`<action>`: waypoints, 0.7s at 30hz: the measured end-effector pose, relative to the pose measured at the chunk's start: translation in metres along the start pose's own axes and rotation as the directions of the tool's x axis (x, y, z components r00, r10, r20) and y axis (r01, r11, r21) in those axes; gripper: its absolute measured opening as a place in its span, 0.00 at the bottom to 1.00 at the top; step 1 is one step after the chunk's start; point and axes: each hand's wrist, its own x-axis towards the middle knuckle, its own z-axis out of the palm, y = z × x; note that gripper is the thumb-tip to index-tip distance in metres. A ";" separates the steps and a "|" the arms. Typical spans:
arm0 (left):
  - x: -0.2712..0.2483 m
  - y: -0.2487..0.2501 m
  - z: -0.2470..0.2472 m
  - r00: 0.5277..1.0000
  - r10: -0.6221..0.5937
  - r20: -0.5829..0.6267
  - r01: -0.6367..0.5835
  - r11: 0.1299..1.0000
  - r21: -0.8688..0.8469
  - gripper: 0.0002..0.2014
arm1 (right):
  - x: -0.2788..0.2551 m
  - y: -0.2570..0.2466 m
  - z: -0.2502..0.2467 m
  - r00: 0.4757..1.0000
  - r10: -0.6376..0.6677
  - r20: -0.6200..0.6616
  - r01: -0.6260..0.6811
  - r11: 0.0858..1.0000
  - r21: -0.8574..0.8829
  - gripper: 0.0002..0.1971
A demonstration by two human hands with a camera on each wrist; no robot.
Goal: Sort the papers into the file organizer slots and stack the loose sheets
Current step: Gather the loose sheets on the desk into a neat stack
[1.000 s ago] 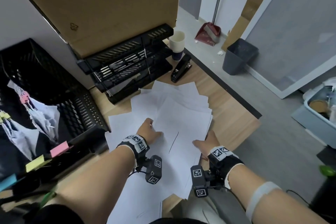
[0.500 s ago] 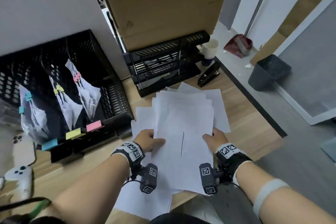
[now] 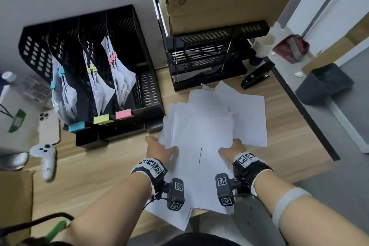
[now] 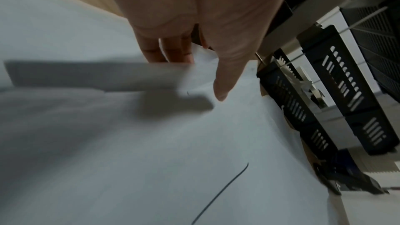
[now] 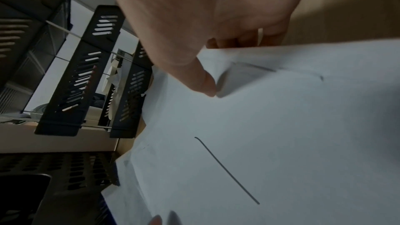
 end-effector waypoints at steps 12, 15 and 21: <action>-0.011 0.034 0.005 0.915 0.188 0.358 -0.181 0.982 -0.053 0.18 | 0.001 0.010 -0.004 0.997 -0.060 0.044 0.052 0.984 0.170 0.33; -0.016 0.058 0.001 0.881 0.286 0.376 -0.243 0.957 -0.158 0.19 | -0.006 0.006 -0.024 0.996 -0.056 -0.066 0.077 0.923 0.376 0.38; -0.036 0.121 -0.014 0.759 0.551 0.348 -0.398 0.815 -0.422 0.27 | -0.057 -0.029 -0.080 0.872 -0.189 -0.451 0.456 0.646 0.612 0.15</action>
